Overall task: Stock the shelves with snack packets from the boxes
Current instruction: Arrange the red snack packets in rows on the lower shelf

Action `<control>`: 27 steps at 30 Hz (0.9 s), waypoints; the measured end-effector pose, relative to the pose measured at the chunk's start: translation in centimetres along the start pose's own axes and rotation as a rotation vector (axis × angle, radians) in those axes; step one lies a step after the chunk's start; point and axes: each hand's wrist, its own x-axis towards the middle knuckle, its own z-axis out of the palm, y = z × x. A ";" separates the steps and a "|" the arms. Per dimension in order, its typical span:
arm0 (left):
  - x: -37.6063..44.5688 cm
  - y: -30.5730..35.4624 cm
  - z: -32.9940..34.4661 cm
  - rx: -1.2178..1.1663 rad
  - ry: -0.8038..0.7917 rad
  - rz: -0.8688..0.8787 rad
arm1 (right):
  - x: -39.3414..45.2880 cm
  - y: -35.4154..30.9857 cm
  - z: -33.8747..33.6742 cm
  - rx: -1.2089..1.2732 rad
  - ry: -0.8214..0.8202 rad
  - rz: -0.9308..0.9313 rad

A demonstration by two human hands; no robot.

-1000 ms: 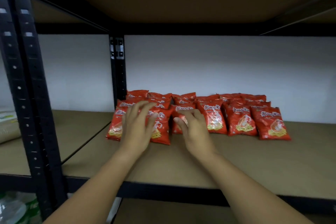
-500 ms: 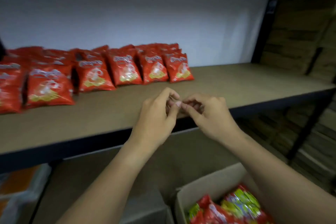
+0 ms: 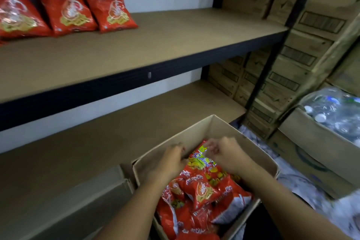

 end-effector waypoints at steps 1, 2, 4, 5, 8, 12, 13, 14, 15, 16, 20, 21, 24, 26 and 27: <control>0.2 -0.6 1.0 0.036 -0.040 -0.070 | -0.2 0.9 1.4 -0.016 -0.073 0.050; 0.2 -1.2 1.9 0.065 -0.071 -0.140 | -0.4 1.6 2.7 -0.024 -0.127 0.090; 0.0 -2.3 3.4 0.092 -0.113 -0.234 | -1.0 2.3 4.9 0.012 -0.236 0.155; -0.1 -2.8 4.3 0.104 -0.129 -0.256 | -1.3 2.4 5.8 0.051 -0.292 0.181; -0.6 -3.7 6.0 0.184 -0.151 -0.275 | -2.2 2.6 8.1 0.104 -0.414 0.206; -0.7 -3.6 6.5 0.287 -0.202 -0.284 | -2.4 3.1 9.9 0.063 -0.434 0.264; -0.6 -3.6 6.5 0.296 -0.222 -0.293 | -2.2 3.2 10.1 0.070 -0.439 0.279; -0.5 -3.7 6.4 0.295 -0.236 -0.294 | -2.2 3.2 10.1 0.067 -0.451 0.284; -0.5 -3.6 6.3 0.288 -0.235 -0.288 | -2.1 3.1 10.0 0.056 -0.462 0.281; -0.5 -3.6 6.1 0.270 -0.226 -0.287 | -2.0 3.1 9.9 0.040 -0.471 0.276; -0.8 -3.2 5.6 0.142 -0.119 -0.242 | -1.6 3.7 9.1 0.018 -0.432 0.245; -0.9 -3.2 5.5 0.087 -0.089 -0.224 | -1.5 4.1 8.8 0.027 -0.401 0.239; -0.9 -2.7 4.5 -0.052 -0.006 -0.140 | -1.6 5.4 7.1 0.109 -0.281 0.212; -1.0 -1.9 3.5 -0.086 0.033 -0.083 | -2.0 5.8 5.5 0.174 -0.202 0.168; -1.1 -1.5 2.9 -0.108 0.052 -0.056 | -2.2 6.0 4.6 0.202 -0.160 0.135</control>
